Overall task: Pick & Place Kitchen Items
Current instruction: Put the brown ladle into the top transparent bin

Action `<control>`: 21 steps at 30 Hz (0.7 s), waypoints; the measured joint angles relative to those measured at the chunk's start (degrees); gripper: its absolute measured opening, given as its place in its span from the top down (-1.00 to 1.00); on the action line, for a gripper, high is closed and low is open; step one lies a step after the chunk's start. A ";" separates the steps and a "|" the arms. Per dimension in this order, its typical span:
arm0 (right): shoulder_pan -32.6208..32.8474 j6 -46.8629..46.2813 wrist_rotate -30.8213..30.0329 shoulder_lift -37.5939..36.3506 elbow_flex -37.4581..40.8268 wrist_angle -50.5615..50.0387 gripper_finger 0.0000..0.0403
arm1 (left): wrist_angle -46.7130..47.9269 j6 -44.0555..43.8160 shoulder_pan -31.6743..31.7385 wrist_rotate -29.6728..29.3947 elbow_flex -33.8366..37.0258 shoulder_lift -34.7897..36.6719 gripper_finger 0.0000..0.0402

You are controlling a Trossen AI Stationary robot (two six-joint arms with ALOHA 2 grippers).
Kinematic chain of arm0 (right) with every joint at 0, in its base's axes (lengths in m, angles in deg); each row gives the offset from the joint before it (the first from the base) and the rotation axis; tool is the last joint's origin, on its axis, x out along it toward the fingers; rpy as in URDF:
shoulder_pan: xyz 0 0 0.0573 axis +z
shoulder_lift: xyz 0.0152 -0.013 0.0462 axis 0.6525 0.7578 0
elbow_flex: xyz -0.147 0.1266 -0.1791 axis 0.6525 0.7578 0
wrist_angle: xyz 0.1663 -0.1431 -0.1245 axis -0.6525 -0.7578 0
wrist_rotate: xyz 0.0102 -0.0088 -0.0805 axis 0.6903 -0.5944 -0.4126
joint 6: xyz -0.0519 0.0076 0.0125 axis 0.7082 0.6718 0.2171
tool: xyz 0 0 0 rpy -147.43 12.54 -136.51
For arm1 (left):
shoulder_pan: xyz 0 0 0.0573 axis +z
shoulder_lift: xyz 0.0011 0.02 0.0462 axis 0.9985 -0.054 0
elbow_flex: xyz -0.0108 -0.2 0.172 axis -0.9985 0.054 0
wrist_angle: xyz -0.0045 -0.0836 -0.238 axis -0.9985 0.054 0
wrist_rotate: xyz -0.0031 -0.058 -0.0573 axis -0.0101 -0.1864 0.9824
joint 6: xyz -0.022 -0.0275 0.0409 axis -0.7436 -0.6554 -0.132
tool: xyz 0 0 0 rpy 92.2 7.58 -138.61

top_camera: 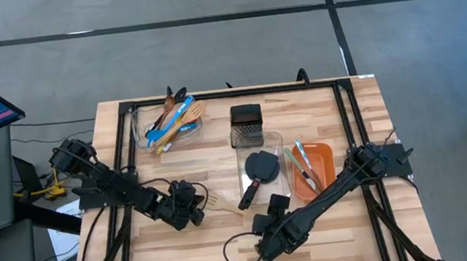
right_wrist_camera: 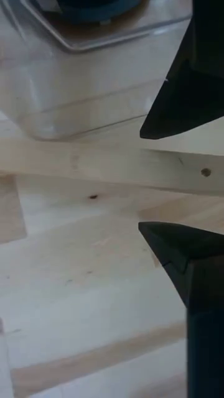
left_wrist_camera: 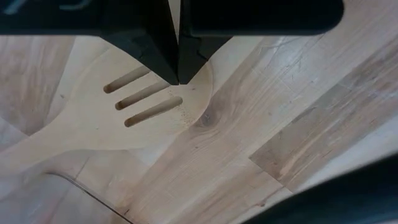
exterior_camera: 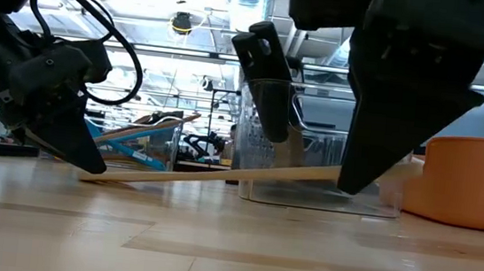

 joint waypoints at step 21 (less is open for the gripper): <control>-0.90 0.41 -0.81 -0.17 2.32 1.22 0.33 | -0.22 0.00 0.02 -0.01 0.02 -0.02 0.99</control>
